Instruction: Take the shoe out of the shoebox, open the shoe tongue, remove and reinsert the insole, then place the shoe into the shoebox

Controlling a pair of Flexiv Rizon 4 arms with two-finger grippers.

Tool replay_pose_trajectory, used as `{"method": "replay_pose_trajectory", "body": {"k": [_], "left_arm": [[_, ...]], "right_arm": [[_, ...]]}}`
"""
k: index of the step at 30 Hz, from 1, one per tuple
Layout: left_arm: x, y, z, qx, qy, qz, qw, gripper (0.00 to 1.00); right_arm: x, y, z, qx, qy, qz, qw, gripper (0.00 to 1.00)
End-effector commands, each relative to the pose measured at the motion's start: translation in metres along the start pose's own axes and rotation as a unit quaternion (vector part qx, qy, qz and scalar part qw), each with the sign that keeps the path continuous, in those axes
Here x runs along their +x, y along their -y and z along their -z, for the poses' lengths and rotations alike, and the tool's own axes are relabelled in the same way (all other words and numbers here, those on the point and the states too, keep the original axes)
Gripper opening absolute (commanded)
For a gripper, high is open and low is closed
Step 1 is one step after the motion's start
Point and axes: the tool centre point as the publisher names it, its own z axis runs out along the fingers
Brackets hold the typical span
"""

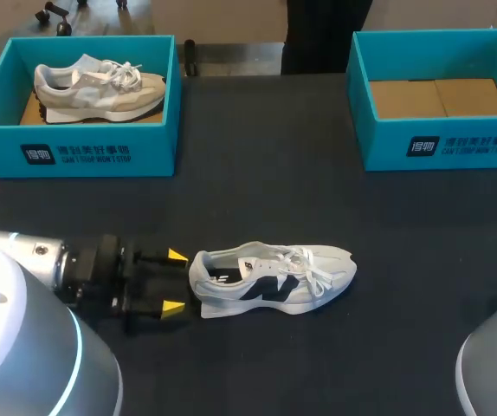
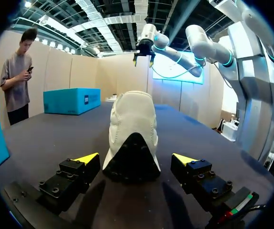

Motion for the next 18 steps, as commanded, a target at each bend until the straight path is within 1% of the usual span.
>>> {"method": "replay_pose_trajectory", "body": {"k": [1, 6, 18], "left_arm": [[0.002, 0.001, -0.011, 0.000, 0.004, 0.000, 1.000, 1.00], [0.000, 0.003, -0.020, 0.005, 0.012, 0.004, 1.000, 1.00], [0.005, 0.008, -0.041, 0.011, 0.030, -0.007, 0.999, 1.00]], "right_arm": [[-0.002, -0.001, -0.001, 0.002, -0.002, 0.000, 1.000, 1.00], [-0.002, -0.001, -0.001, 0.002, -0.002, 0.000, 1.000, 1.00], [-0.002, -0.001, -0.001, 0.002, -0.002, 0.000, 1.000, 1.00]]}}
